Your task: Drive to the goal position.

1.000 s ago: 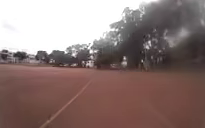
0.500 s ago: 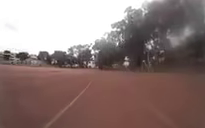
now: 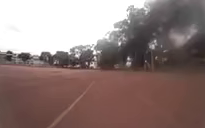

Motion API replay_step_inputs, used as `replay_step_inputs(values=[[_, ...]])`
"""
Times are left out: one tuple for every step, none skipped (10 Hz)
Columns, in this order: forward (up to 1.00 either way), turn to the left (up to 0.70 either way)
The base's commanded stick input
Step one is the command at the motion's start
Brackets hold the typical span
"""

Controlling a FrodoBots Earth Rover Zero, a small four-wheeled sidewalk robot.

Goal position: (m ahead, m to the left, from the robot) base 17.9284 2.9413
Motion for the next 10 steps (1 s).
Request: replay_step_inputs(values=[[1.00,-0.33],[1.00,-0.40],[1.00,-0.40],[1.00,-0.28],[1.00,0.00],[1.00,0.00],[1.00,-0.11],[1.00,-0.03],[1.00,0.00],[1.00,0.00]])
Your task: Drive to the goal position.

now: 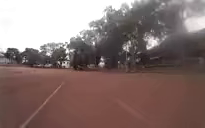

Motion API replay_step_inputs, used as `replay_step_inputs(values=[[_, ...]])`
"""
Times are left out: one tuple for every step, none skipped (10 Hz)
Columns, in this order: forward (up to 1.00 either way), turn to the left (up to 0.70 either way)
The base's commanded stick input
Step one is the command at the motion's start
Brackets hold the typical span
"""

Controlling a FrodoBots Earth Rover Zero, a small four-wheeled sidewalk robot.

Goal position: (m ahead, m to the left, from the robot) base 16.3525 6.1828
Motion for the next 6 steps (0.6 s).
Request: replay_step_inputs(values=[[1.00,0.00],[1.00,0.00],[1.00,0.00],[1.00,0.00],[1.00,0.00],[1.00,0.00]])
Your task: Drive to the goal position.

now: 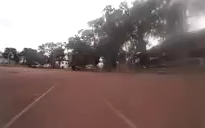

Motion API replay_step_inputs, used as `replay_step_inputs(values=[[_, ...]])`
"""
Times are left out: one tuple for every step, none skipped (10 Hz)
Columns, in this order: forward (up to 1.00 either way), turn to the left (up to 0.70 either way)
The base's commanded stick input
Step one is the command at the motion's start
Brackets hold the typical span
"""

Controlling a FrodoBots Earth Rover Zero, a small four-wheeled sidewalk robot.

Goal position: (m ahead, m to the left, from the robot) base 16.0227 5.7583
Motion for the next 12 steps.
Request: replay_step_inputs(values=[[1.00,0.00],[1.00,0.00],[1.00,0.00],[1.00,0.00],[1.00,0.00],[1.00,0.00],[1.00,0.00],[1.00,0.00],[1.00,0.00],[1.00,0.00],[1.00,0.00],[1.00,0.00]])
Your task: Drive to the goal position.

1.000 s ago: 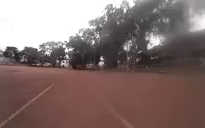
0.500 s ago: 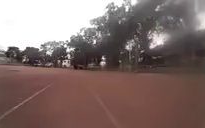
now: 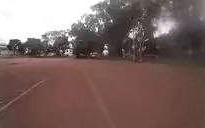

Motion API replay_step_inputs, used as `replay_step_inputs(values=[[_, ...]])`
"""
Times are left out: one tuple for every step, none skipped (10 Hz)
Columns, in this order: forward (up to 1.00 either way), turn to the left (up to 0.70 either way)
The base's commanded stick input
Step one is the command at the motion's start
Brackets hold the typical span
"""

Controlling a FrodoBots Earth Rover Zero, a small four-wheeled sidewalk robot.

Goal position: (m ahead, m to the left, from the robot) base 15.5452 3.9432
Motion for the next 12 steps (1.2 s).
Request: replay_step_inputs(values=[[1.00,0.00],[1.00,0.00],[1.00,0.00],[1.00,0.00],[1.00,0.00],[1.00,0.00],[1.00,0.00],[1.00,0.00],[1.00,0.00],[1.00,0.00],[1.00,0.00],[1.00,0.00]])
